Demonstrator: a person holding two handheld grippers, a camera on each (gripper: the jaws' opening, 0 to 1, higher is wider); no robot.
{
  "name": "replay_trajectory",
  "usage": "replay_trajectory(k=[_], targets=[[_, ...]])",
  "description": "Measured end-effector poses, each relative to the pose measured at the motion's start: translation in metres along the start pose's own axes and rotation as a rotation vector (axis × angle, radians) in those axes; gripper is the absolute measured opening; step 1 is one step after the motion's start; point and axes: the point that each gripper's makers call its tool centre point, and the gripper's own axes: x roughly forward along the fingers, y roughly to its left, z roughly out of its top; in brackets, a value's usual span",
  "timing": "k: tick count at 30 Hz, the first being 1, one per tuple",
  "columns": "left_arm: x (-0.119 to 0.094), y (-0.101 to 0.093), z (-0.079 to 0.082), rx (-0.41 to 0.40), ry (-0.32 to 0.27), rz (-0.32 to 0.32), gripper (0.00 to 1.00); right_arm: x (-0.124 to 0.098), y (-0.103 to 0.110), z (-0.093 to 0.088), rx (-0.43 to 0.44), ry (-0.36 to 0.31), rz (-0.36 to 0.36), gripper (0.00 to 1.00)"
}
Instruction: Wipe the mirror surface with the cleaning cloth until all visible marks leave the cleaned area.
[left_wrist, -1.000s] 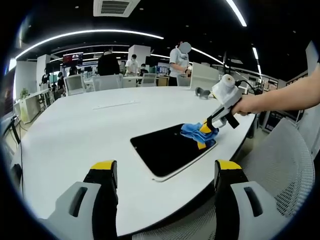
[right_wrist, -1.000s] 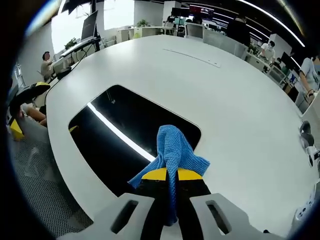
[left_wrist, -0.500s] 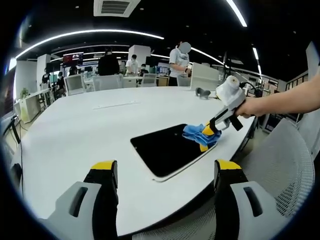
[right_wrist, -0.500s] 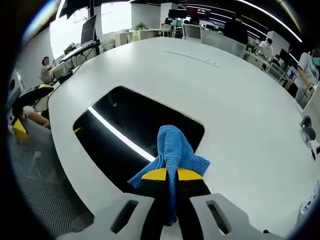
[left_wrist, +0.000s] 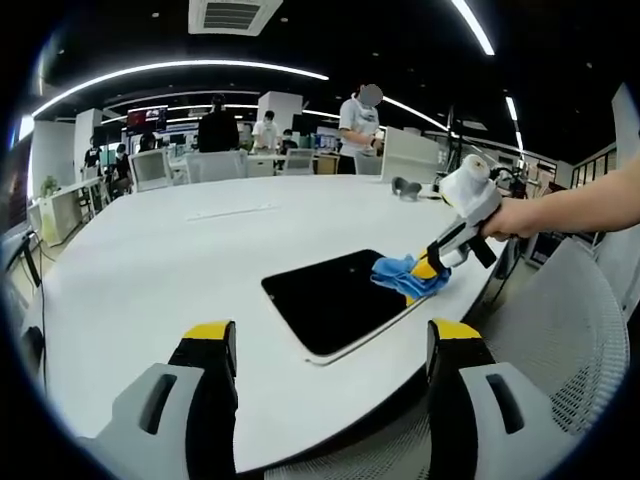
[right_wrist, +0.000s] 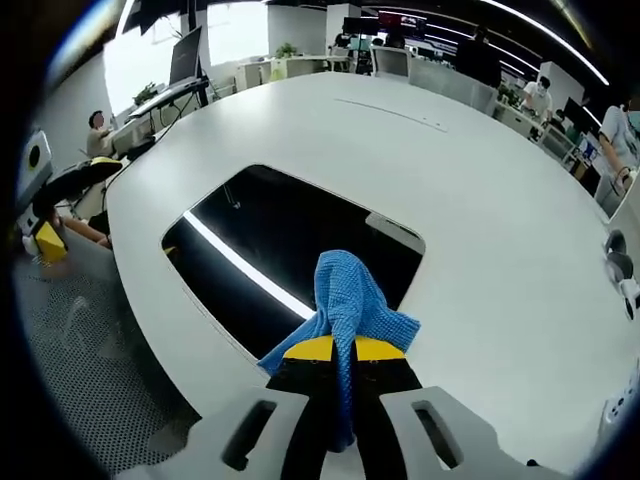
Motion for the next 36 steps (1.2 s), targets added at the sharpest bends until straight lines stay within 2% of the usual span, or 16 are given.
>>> replay_trajectory(k=[26,33,36], targets=[[0.001,-0.001,0.0,-0.004,0.0,-0.008,0.75,-0.007,0.012,-0.008,0.033,-0.058,0.029,0.0],[0.001,-0.002,0.001,-0.005,-0.005,-0.015,0.75,-0.007,0.012,-0.008,0.073,-0.088,0.044,0.0],[0.001,-0.002,0.001,-0.005,-0.006,-0.015,0.75,-0.007,0.013,-0.007,0.018,-0.122,0.049,0.0]])
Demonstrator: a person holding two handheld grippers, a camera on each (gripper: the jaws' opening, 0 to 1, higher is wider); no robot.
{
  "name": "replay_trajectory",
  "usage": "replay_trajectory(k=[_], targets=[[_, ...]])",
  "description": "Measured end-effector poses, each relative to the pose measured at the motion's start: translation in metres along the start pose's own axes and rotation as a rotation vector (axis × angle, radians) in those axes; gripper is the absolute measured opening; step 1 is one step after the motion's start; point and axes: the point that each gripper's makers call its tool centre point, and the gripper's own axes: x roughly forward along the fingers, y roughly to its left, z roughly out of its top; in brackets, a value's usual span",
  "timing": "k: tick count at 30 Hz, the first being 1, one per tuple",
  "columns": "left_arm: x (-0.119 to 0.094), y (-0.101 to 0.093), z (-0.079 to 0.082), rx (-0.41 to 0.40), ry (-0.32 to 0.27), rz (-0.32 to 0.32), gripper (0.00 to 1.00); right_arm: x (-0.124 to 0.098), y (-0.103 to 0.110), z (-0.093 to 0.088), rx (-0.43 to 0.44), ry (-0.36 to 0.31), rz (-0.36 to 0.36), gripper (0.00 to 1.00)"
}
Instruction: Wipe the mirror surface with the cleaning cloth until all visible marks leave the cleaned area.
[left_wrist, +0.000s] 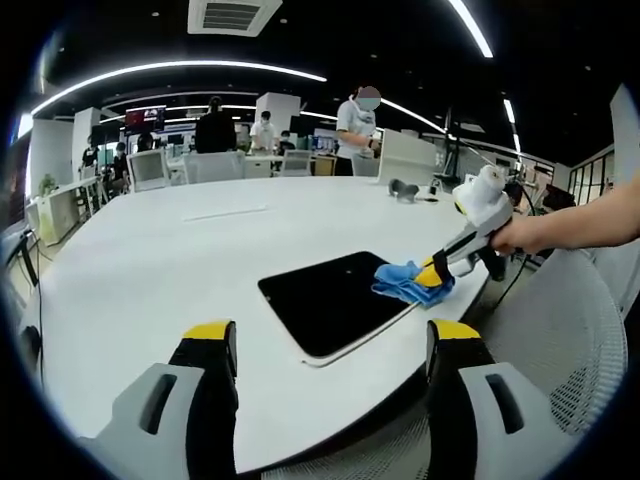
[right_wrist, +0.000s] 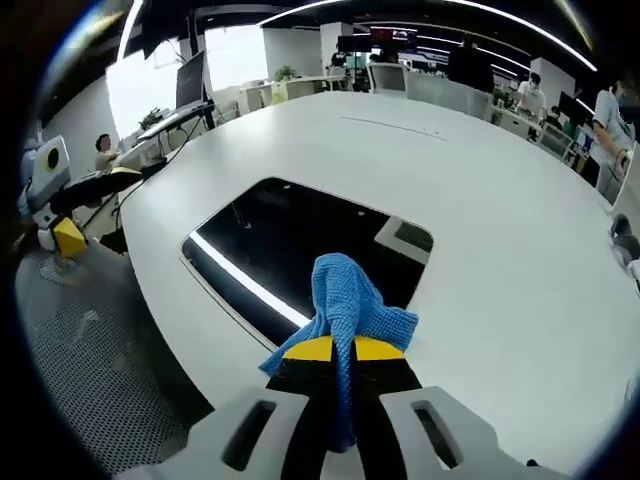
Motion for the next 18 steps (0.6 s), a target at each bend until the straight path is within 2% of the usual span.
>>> replay_trajectory(k=[8,14,18], targets=[[0.0,0.0,0.001,0.0,-0.005,0.001,0.75,0.002,0.003,0.002,-0.106,0.021,-0.021,0.0],[0.0,0.0,0.001,0.0,-0.008,-0.002,0.74,0.003,0.007,0.005,-0.135,0.03,-0.015,0.0],[0.0,0.0,0.001,0.0,-0.005,-0.002,0.74,0.007,0.017,0.008,-0.158,0.022,0.003,0.0]])
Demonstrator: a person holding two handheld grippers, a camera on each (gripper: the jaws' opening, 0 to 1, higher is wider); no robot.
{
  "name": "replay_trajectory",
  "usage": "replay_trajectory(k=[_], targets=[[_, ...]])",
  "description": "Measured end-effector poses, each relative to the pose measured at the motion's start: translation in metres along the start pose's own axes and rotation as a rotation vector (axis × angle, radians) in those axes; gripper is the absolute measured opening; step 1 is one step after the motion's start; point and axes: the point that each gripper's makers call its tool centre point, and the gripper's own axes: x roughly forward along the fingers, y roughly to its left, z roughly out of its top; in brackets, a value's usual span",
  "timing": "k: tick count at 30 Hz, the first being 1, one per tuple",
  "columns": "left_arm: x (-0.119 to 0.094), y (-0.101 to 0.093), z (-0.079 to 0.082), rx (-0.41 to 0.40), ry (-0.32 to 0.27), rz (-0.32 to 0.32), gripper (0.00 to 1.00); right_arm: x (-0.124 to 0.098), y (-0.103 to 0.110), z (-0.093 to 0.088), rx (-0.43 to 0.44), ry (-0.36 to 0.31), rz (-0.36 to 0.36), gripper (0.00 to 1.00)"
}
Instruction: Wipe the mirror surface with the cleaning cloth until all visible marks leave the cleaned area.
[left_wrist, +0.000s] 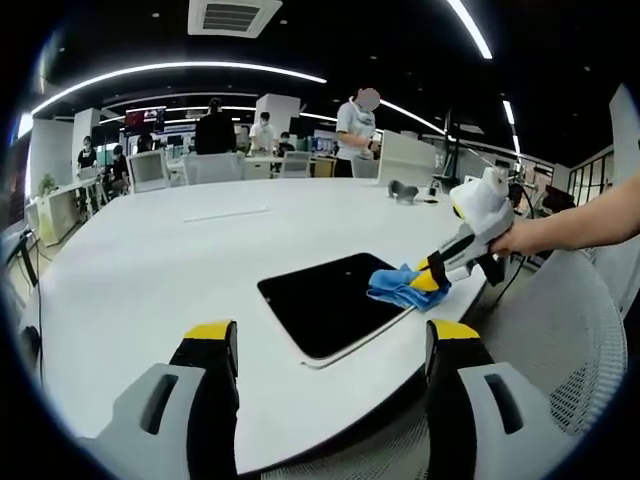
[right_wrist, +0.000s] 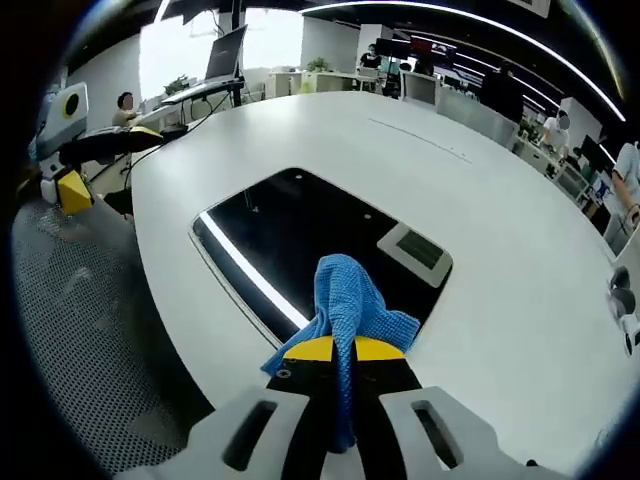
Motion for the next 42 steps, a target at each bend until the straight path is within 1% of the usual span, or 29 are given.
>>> replay_trajectory(k=[2,5,12,15,20,27,34,42], targets=[[0.0,0.0,0.0,0.0,-0.001,0.001,0.74,0.003,0.005,0.004,-0.013,-0.011,0.014,0.0],[0.0,0.0,0.0,-0.001,-0.001,0.002,0.74,0.006,0.014,0.01,-0.036,-0.01,0.032,0.0],[0.0,0.0,0.0,-0.001,-0.001,0.002,0.74,0.015,0.029,0.022,-0.053,-0.021,0.056,0.0],[0.0,0.0,0.001,-0.001,-0.001,0.003,0.74,0.018,0.035,0.026,-0.069,-0.015,0.072,0.0],[0.0,0.0,0.0,0.0,0.001,0.002,0.74,0.024,0.05,0.036,-0.092,-0.019,0.1,0.0],[0.0,0.0,0.0,0.0,0.005,0.002,0.74,0.036,0.079,0.054,-0.117,-0.034,0.151,0.0],[0.0,0.0,0.0,-0.001,0.003,0.003,0.74,0.044,0.097,0.065,-0.119,-0.041,0.185,0.0],[0.0,0.0,0.0,0.0,-0.001,0.003,0.74,0.049,0.111,0.074,-0.121,-0.042,0.209,0.0]])
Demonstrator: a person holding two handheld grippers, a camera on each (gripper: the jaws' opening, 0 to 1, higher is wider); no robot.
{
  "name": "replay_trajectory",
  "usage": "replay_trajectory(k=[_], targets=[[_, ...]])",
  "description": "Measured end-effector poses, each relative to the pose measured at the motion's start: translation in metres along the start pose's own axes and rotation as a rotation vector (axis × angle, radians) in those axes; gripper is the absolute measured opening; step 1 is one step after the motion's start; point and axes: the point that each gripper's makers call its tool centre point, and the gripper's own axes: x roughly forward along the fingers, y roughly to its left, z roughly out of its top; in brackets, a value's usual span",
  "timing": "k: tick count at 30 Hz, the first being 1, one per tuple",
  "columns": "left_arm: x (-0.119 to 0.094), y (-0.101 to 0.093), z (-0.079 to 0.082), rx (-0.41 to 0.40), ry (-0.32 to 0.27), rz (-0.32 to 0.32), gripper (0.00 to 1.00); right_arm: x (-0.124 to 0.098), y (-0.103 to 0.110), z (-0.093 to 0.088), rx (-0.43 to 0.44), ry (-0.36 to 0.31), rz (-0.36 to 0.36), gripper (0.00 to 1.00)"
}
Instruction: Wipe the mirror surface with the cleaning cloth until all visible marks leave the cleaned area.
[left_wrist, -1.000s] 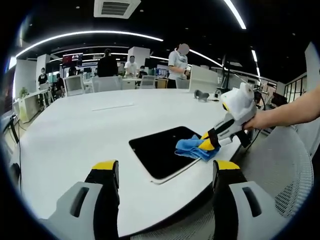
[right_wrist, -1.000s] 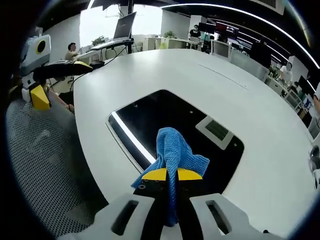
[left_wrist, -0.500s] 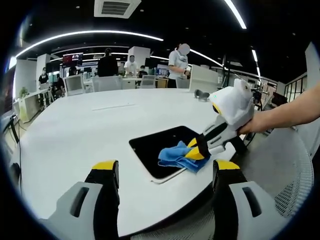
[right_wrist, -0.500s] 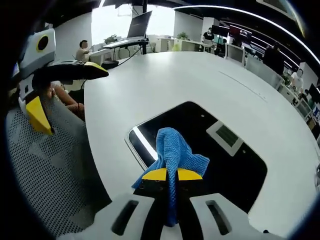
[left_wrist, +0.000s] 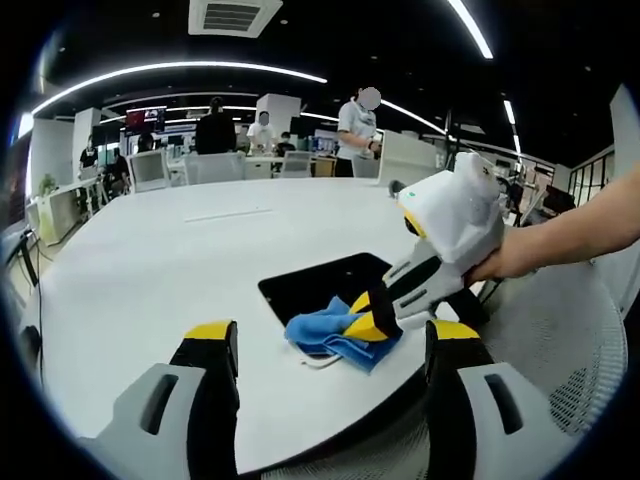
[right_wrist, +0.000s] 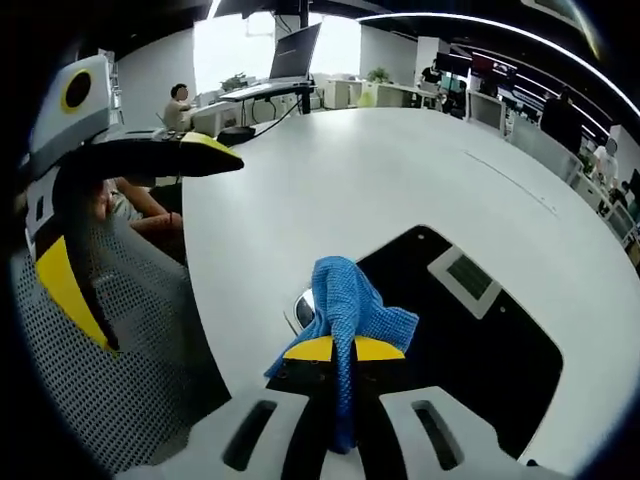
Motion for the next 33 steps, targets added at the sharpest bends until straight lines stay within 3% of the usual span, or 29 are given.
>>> replay_trajectory(k=[10,33], targets=[[0.0,0.0,0.0,0.0,-0.003,-0.002,0.74,0.011,0.017,0.013,-0.015,-0.008,0.035,0.0],[0.0,-0.001,0.0,-0.002,-0.003,-0.007,0.74,0.013,0.012,0.014,-0.019,0.002,0.055,0.0]])
